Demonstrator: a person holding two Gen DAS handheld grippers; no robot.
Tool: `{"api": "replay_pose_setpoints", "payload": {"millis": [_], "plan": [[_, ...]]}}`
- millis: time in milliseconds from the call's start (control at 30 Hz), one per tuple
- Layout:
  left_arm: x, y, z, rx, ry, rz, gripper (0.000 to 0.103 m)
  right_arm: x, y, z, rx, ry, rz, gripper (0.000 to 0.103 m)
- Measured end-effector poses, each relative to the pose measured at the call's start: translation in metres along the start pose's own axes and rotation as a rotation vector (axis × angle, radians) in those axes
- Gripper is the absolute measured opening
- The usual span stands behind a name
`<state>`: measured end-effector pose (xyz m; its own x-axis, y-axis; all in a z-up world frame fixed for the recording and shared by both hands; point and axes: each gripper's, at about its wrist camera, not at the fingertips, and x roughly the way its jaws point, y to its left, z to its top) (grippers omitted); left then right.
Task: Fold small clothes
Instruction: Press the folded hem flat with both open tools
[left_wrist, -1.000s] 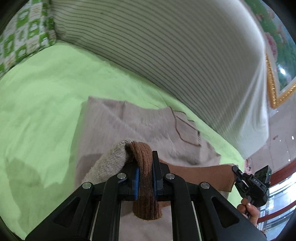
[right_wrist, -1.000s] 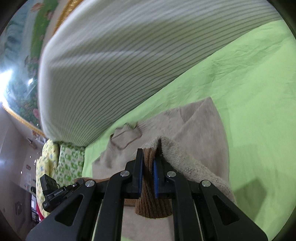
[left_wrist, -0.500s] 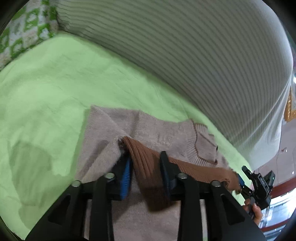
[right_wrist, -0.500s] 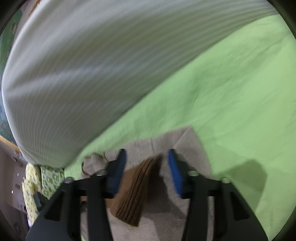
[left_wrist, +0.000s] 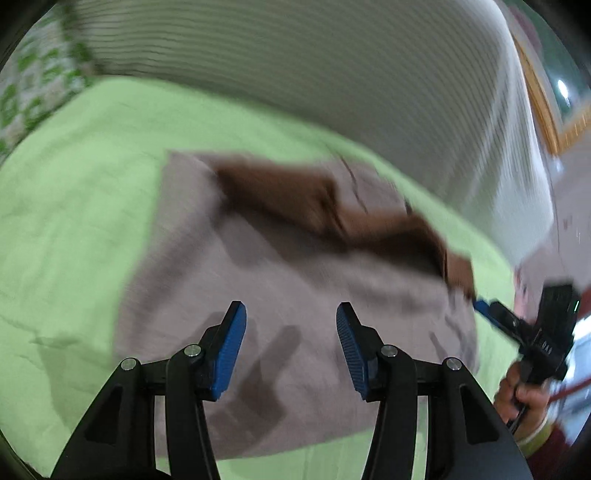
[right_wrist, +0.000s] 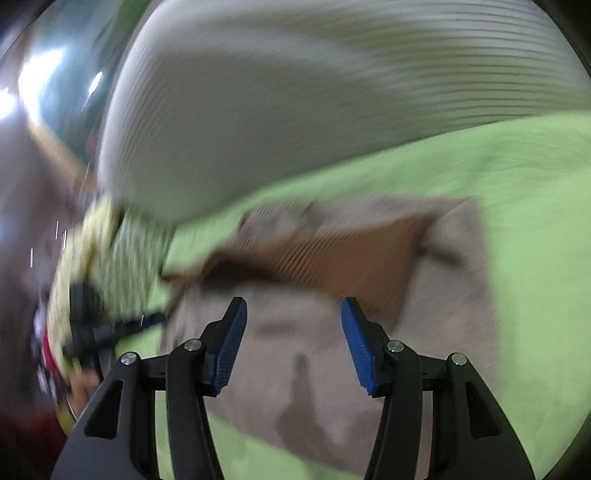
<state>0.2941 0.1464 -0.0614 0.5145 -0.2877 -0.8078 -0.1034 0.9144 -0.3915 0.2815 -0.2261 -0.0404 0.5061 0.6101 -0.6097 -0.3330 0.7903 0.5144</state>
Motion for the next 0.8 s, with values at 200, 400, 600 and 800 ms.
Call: {"api": "replay_pose_setpoints", "payload": {"millis": [200, 400, 600, 800], "plan": [[0.048, -0.017, 0.018, 0.042, 0.042, 0.018, 0.051, 0.056, -0.001, 0.012, -0.058, 0.190, -0.140, 0.049], [0.056, 0.007, 0.064, -0.028, -0.035, 0.056, 0.051, 0.053, -0.033, 0.058, -0.034, 0.019, -0.373, 0.049], [0.038, 0.023, 0.084, -0.090, -0.117, 0.096, 0.054, 0.036, -0.058, 0.085, 0.054, -0.051, -0.398, 0.049], [0.019, 0.019, 0.048, -0.099, -0.101, 0.038, 0.055, 0.016, -0.038, 0.055, 0.074, -0.039, -0.246, 0.049]]}}
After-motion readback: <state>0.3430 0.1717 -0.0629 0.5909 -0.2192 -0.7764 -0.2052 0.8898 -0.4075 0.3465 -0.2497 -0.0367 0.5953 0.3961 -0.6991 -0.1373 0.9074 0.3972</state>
